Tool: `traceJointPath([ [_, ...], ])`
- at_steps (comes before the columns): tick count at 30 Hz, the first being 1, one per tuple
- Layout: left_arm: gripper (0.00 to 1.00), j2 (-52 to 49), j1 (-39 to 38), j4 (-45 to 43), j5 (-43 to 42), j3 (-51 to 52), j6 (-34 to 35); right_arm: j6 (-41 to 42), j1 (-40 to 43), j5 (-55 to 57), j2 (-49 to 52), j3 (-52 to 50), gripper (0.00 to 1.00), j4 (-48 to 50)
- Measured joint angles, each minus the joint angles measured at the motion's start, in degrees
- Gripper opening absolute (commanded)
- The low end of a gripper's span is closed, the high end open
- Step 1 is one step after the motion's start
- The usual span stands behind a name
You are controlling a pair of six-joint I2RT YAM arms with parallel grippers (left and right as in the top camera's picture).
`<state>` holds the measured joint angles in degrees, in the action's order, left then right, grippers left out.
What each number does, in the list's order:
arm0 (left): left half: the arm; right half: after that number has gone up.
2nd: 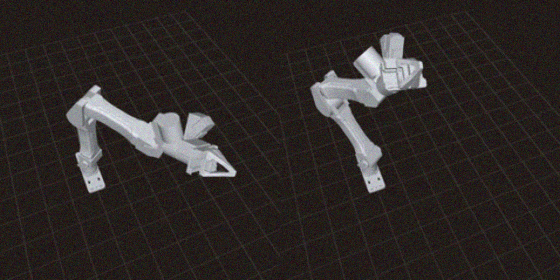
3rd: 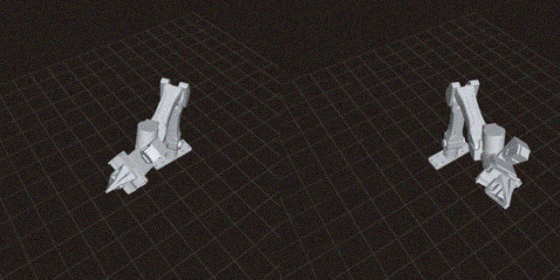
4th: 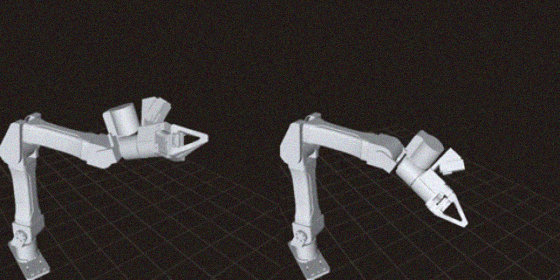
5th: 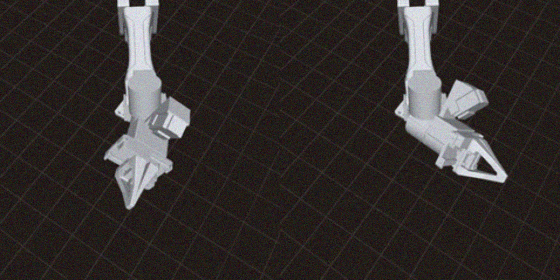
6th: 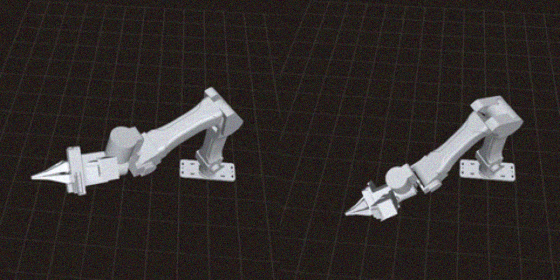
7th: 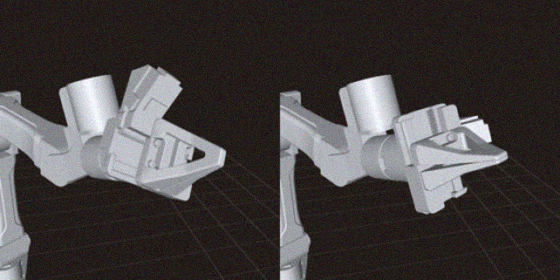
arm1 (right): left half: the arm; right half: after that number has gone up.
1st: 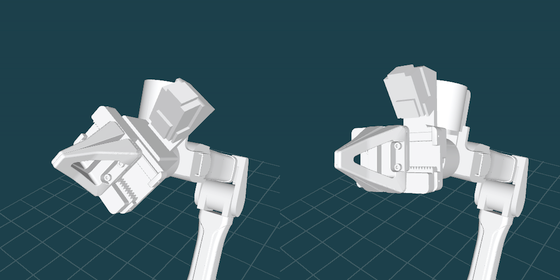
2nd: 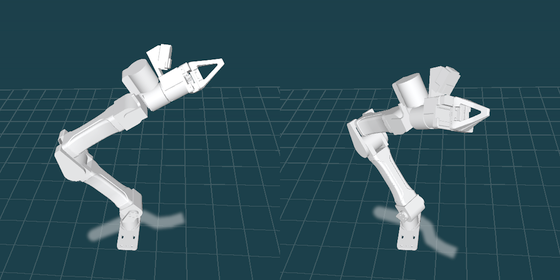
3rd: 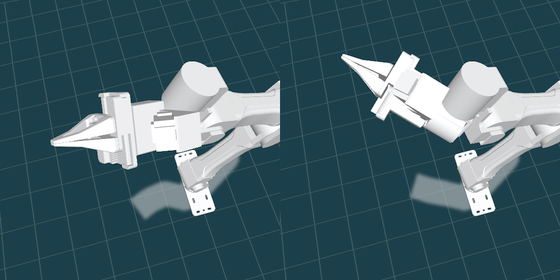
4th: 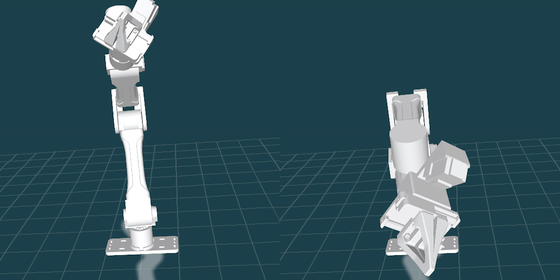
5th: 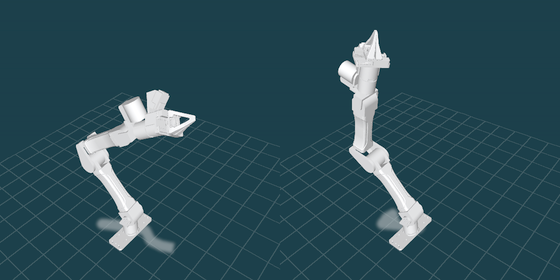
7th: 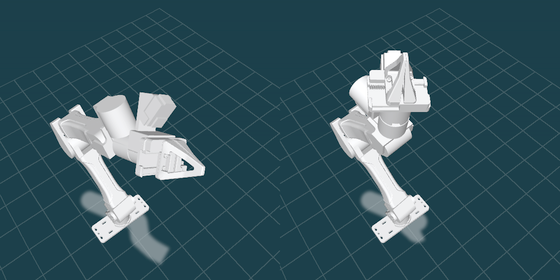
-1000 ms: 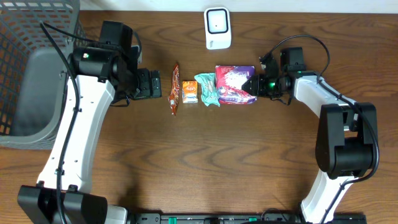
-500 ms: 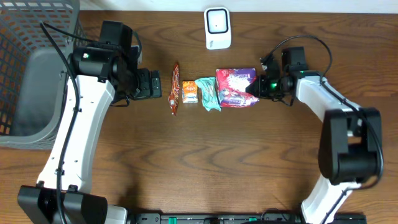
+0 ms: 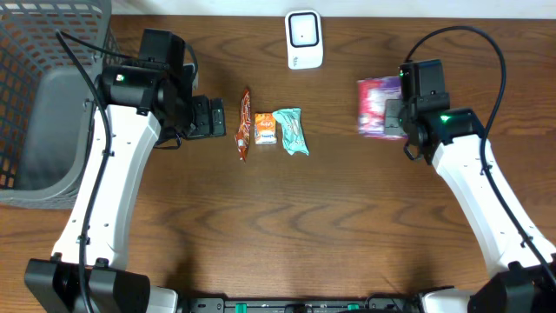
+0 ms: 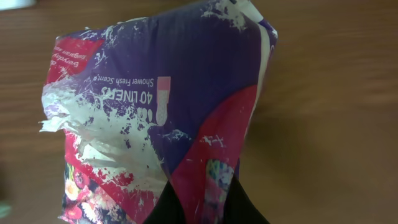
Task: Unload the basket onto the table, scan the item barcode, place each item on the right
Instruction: 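Lift the box and set it down further right on the table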
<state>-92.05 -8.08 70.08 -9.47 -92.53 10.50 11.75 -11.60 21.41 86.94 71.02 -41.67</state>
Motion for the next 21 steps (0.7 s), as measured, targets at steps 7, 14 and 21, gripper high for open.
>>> traceJointPath([
  [7,0.98,0.0,0.0,0.0,0.0,0.0,0.0,0.0,0.0,19.6,1.4,0.0,0.01,-5.8],
  [14,0.98,0.0,0.0,0.0,0.0,0.0,0.0,0.0,0.0,25.7,9.4,0.0,0.01,-6.8],
  [21,0.98,0.0,0.0,0.0,0.0,0.0,0.0,-0.1,-2.8,27.1,17.3,0.0,0.38,-7.0],
])
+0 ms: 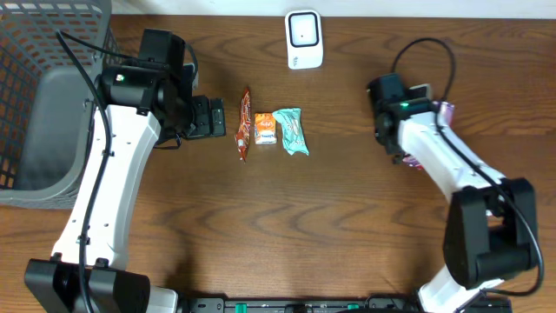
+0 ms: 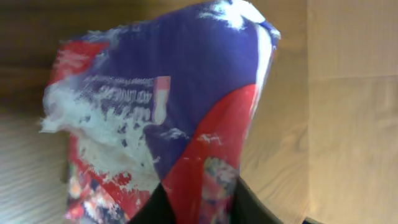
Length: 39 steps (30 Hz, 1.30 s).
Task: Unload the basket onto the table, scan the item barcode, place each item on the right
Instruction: 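Lift the box and set it down further right on the table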
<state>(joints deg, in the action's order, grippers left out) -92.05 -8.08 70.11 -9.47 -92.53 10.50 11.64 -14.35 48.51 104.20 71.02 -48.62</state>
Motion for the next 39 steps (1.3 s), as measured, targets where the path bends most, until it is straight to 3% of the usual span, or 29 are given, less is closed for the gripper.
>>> traceJointPath([
  [3,0.98,0.0,0.0,0.0,0.0,0.0,0.0,0.0,-4.0,0.5,0.3,0.0,0.54,0.5],
  [5,0.98,0.0,0.0,0.0,0.0,0.0,0.0,0.3,-7.4,0.6,0.3,0.0,0.59,1.3],
  [10,0.98,0.0,0.0,0.0,0.0,0.0,0.0,0.4,-14.4,-2.7,0.3,0.3,0.83,3.1],
  [17,0.98,0.0,0.0,0.0,0.0,0.0,0.0,0.6,-17.2,-14.3,0.3,6.8,0.98,2.0],
  [27,0.98,0.0,0.0,0.0,0.0,0.0,0.0,0.8,-12.9,-23.8,0.3,21.1,0.99,-8.0],
  [34,0.98,0.0,0.0,0.0,0.0,0.0,0.0,0.6,-0.3,-34.4,0.3,22.1,0.99,-10.4],
  [39,0.98,0.0,0.0,0.0,0.0,0.0,0.0,-1.5,11.3,-43.8,0.3,22.0,0.79,-12.3],
])
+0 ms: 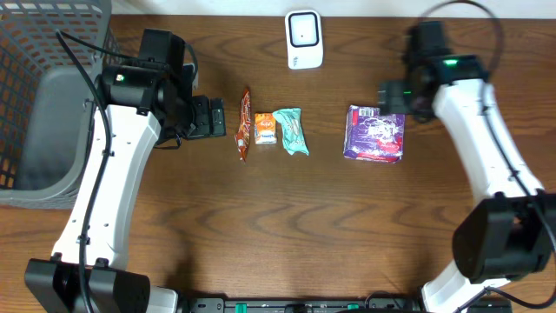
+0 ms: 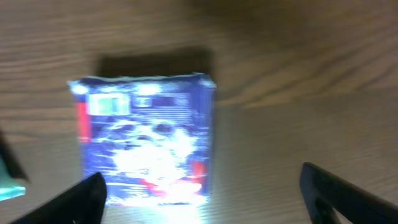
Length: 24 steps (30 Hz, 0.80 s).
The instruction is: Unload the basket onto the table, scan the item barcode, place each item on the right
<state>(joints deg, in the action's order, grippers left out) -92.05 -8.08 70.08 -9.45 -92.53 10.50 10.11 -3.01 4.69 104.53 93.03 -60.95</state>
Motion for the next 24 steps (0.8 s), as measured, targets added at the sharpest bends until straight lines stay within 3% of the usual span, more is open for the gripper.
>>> traceJointPath([
  [6,0.98,0.0,0.0,0.0,0.0,0.0,0.0,-1.9,9.2,-9.7,0.0,-4.2,0.83,2.3],
  [11,0.98,0.0,0.0,0.0,0.0,0.0,0.0,-5.0,12.6,-21.5,0.0,-13.2,0.77,11.3],
  [14,0.98,0.0,0.0,0.0,0.0,0.0,0.0,-5.9,13.1,-27.9,0.0,-19.3,0.71,18.0],
  [24,0.98,0.0,0.0,0.0,0.0,0.0,0.0,-6.3,9.8,-38.6,0.0,-29.4,0.73,29.7],
])
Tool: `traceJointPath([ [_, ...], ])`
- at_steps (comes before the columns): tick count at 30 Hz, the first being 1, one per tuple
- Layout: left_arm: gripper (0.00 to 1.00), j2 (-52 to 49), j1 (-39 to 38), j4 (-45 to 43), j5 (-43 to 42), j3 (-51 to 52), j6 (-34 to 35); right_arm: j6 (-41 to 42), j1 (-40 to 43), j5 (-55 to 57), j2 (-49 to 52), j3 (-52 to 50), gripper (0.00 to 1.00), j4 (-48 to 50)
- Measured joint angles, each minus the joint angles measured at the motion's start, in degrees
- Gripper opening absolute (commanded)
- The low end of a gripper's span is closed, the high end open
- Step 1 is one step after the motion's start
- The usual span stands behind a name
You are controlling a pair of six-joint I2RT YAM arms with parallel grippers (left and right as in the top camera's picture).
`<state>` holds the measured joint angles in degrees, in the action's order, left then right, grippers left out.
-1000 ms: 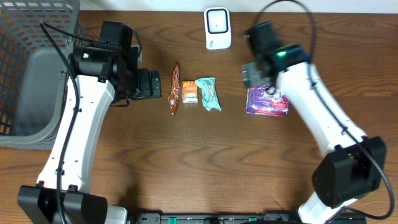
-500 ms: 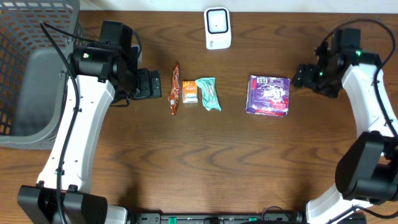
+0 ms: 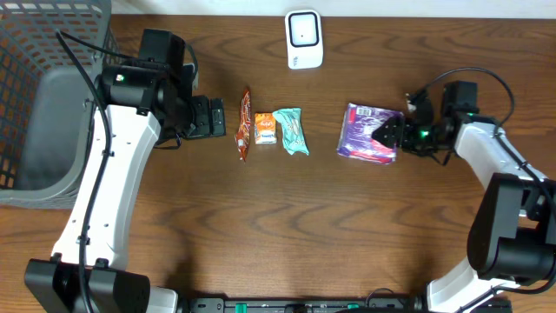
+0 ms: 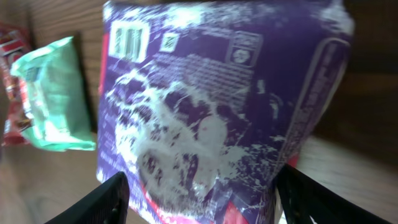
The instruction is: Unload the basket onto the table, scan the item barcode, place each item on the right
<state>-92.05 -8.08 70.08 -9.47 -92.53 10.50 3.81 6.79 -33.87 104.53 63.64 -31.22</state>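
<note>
The purple-and-red packet [image 3: 367, 132] lies flat on the table right of centre, printed back up, with its barcode [image 4: 130, 40] near the far left corner in the right wrist view. My right gripper [image 3: 391, 135] is low at the packet's right end. It is open [image 4: 205, 196], one black finger [image 4: 112, 196] on each side of the packet's [image 4: 205, 106] near end. The white scanner [image 3: 304, 39] stands at the back centre. My left gripper [image 3: 210, 117] hovers left of the snacks; its state does not show.
An orange-red snack stick [image 3: 245, 123], a small orange packet [image 3: 266, 129] and a teal packet [image 3: 291, 130] lie in a row mid-table, left of the purple packet. A grey mesh basket [image 3: 35, 52] stands at the far left.
My right gripper was open behind and above the lying packet. Now it sits low at the packet's right end with its fingers astride it. The packet has shifted slightly left. The left arm is unchanged.
My right gripper first held the purple packet at the right side of the table, front face showing, then still held it with the wrist turned. Later the packet lay on the table barcode side up and the gripper was open. Now the open fingers straddle its right end.
</note>
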Motion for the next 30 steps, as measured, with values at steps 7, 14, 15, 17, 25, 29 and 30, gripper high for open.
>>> traceJointPath([
  [7,0.98,0.0,0.0,0.0,0.0,0.0,0.0,0.0,-4.8,-2.3,0.0,0.0,0.75,4.3],
  [14,0.98,0.0,0.0,0.0,0.0,0.0,0.0,1.7,-5.0,-2.7,0.0,0.0,0.78,6.2],
  [15,0.98,0.0,0.0,0.0,0.0,0.0,0.0,2.0,-5.0,-2.7,0.0,0.0,0.78,6.2],
  [17,0.98,0.0,0.0,0.0,0.0,0.0,0.0,2.3,-5.0,-2.7,0.0,0.0,0.78,6.2],
  [25,0.98,0.0,0.0,0.0,0.0,0.0,0.0,10.2,-3.9,1.8,0.0,0.0,0.84,6.3],
  [29,0.98,0.0,0.0,0.0,0.0,0.0,0.0,11.2,-4.0,4.7,0.0,0.0,0.84,5.6],
  [30,0.98,0.0,0.0,0.0,0.0,0.0,0.0,11.3,-4.0,5.3,0.0,0.0,0.84,5.4],
])
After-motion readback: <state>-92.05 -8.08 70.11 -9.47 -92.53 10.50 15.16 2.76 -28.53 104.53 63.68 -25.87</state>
